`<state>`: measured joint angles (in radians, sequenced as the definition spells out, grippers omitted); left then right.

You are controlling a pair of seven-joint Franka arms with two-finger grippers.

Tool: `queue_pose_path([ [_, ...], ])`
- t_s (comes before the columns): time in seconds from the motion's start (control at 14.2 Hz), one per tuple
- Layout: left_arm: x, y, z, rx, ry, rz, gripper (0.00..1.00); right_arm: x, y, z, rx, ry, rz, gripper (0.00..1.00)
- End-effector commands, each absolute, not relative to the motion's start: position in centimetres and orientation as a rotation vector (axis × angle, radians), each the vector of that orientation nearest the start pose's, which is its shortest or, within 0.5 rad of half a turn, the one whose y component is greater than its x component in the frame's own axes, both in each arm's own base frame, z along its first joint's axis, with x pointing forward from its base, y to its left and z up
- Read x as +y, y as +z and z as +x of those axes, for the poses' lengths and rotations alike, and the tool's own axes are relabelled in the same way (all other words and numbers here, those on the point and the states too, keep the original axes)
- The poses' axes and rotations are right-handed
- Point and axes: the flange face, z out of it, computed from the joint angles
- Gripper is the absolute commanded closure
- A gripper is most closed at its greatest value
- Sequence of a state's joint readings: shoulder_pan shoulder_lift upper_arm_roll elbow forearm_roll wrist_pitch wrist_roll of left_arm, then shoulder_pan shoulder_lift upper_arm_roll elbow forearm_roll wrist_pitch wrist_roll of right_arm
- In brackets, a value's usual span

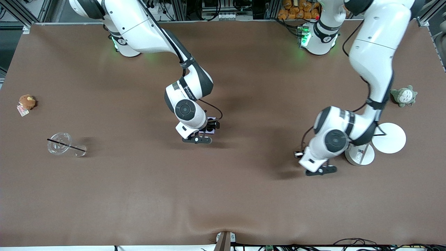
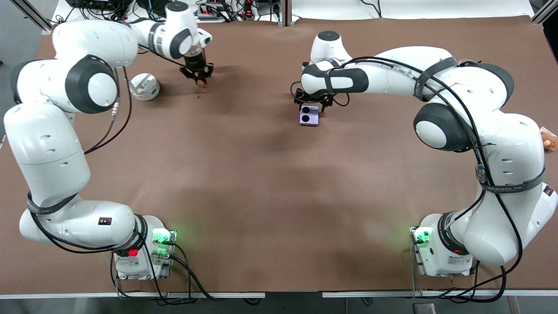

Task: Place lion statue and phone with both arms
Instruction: 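Carry the lion toward the lamp while the right gripper grasps the phone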

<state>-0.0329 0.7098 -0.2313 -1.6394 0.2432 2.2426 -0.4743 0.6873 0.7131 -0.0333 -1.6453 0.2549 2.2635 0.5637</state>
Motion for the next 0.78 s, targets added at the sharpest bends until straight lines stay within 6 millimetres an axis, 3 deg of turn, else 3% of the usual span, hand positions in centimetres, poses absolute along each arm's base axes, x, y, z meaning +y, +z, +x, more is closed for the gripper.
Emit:
queue_pose_path([
  [0.0,-12.1,21.3,66.1,-0.024,0.101,-3.074,1.0,41.8,18.1,53.0,0.146,0.257,-3.056,0.0],
  [0.28,-8.7,21.1,66.3,0.035,0.122,-3.078,1.0,42.0,17.6,52.7,0.141,0.267,-3.059,0.0],
  [0.71,-6.0,21.4,65.9,0.071,0.208,-3.06,1.0,43.1,17.4,52.1,0.169,0.249,-3.056,0.0],
])
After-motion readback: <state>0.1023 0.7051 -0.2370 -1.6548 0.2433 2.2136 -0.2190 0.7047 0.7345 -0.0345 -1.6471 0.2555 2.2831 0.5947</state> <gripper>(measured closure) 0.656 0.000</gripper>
